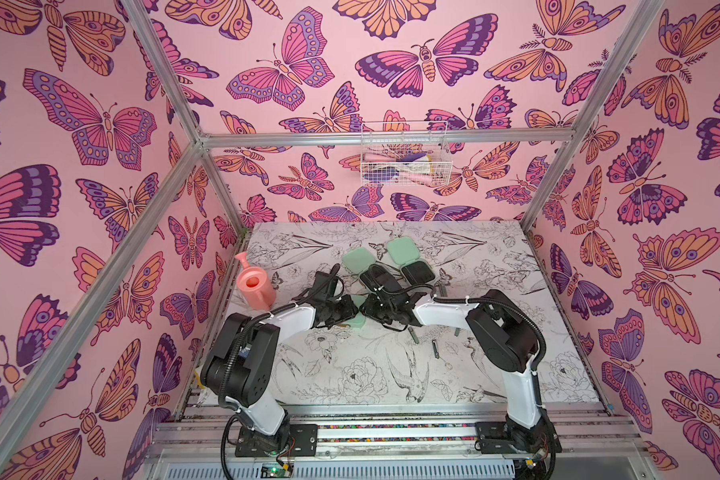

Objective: Organize nail clipper sets
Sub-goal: Close the storage box at the center of the board.

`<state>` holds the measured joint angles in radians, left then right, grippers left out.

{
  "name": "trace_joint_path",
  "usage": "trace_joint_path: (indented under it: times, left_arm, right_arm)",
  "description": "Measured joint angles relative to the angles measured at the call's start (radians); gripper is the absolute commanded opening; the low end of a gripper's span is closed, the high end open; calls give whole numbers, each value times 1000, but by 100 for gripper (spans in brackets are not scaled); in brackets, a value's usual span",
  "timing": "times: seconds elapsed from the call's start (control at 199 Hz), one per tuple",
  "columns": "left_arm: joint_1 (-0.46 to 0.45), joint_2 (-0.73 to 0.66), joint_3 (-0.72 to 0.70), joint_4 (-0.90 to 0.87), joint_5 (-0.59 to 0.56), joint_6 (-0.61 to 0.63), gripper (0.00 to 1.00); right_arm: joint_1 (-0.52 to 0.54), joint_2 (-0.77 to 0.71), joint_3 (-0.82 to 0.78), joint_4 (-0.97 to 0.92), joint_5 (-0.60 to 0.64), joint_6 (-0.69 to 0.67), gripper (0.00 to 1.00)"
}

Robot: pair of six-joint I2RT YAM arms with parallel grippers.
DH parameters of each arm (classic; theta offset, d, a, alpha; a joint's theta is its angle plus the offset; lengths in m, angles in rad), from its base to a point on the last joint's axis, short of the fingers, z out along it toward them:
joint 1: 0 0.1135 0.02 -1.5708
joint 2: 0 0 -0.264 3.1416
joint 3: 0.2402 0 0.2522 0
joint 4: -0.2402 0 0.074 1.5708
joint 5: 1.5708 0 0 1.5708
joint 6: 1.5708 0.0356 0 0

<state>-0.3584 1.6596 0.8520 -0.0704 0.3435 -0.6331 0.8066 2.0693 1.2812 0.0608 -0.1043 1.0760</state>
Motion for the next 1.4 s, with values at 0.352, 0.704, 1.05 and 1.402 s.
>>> trace_joint_path:
  times: [0.352,0.704,1.05,1.402]
  left_arm:
    - [5,0,-8,23,0,0,27]
    - [7,-11,1,-13,-13,7,28]
    - [76,-155,13,-351,-171,53,41]
    - [110,-171,10,-410,-175,55,50]
  right_arm:
    - [-2,22,-19,104,-6,29,32]
    - [-8,19,-27,116,-20,34,33]
    - [-13,19,-18,96,-52,0,39]
    - [-12,-6,3,-31,-99,-139,49]
